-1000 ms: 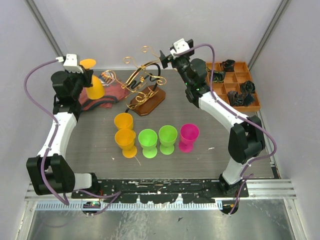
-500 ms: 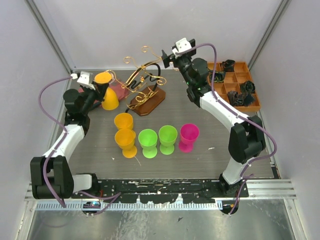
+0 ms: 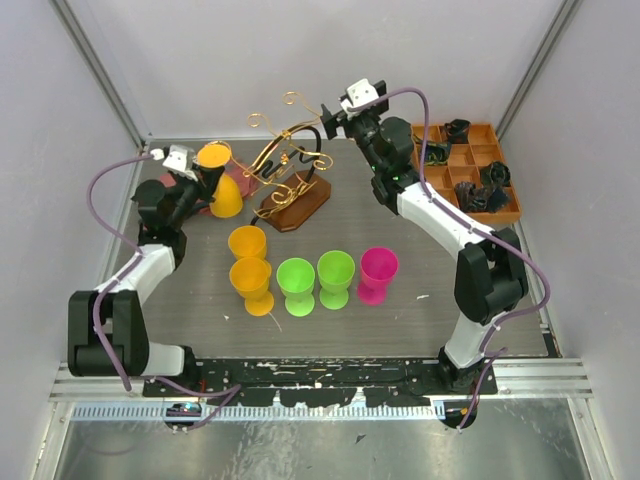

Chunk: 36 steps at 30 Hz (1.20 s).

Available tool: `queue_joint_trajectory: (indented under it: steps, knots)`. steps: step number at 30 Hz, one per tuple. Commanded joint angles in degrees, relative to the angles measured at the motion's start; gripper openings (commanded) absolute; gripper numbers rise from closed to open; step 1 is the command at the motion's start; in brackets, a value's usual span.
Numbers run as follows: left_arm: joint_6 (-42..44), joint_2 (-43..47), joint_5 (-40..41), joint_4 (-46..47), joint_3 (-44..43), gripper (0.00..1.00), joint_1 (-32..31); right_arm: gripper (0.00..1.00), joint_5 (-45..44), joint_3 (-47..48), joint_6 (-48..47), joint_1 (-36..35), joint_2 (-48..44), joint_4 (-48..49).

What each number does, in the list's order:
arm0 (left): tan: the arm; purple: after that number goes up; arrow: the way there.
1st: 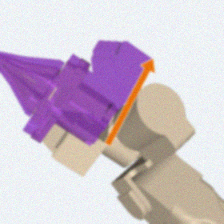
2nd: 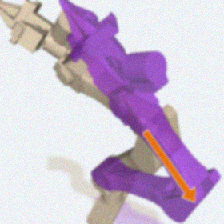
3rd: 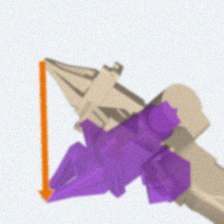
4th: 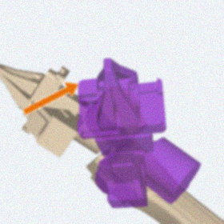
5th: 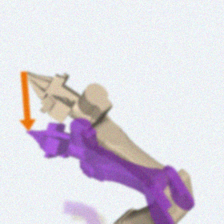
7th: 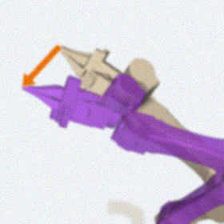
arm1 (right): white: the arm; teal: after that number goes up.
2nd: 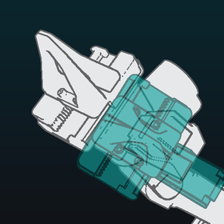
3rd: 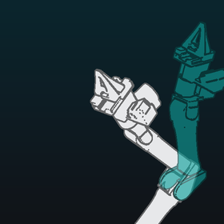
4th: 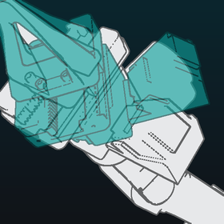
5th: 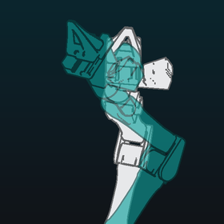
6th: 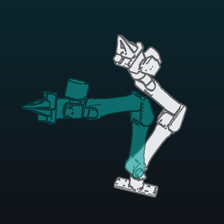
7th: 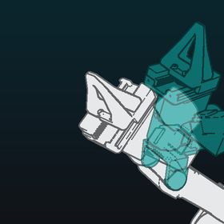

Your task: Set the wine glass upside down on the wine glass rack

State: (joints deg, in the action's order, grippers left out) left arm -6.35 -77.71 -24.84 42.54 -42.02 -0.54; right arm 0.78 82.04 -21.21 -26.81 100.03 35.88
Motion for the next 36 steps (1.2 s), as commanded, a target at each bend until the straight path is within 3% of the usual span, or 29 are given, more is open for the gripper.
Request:
queue_joint_trajectory:
  steps: [1, 18, 36]
  knots:
    - [-0.49, -2.35, -1.34, 4.45, -2.71, 0.00, -0.26, 1.00, -0.04, 0.52, -0.93, 0.35, -0.19, 2.71]
    - [-3.32, -13.41, -3.57, 9.00, -10.01, 0.00, -1.31, 1.00, -2.01, 0.54, -2.17, 0.54, 1.81, 3.54]
    - [1.33, -11.29, 19.90, 15.77, -2.97, 0.00, -1.32, 1.00, -1.59, 1.27, -2.54, 0.56, 3.07, 2.47]
